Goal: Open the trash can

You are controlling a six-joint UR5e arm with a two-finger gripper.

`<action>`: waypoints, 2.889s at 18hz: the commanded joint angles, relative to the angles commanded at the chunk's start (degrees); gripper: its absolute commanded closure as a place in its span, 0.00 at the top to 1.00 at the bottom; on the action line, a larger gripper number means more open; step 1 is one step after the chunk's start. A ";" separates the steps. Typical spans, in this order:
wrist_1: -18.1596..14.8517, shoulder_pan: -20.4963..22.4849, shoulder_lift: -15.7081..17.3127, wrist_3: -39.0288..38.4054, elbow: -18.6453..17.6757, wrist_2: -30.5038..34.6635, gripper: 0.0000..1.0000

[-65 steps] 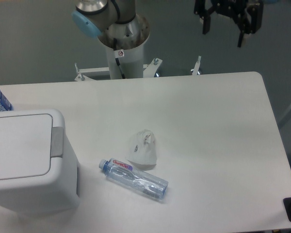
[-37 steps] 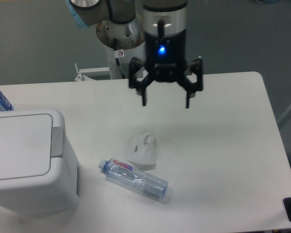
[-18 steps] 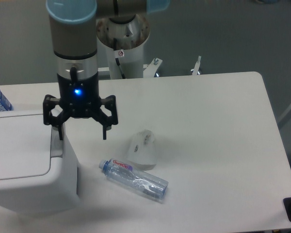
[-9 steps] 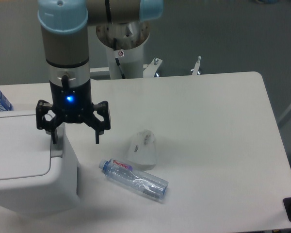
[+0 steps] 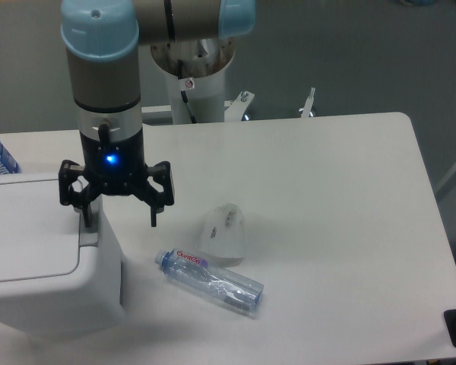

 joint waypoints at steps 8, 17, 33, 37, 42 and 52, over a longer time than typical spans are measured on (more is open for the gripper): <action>0.00 0.09 -0.26 0.09 0.09 0.00 1.00; 0.00 0.09 -0.53 0.18 0.09 0.00 1.00; 0.09 3.59 0.79 0.88 4.22 0.09 1.00; 0.53 9.39 1.32 4.81 4.22 0.61 1.00; -1.31 13.18 1.32 23.69 1.68 12.46 1.00; -6.68 15.99 1.93 41.48 1.40 16.79 1.00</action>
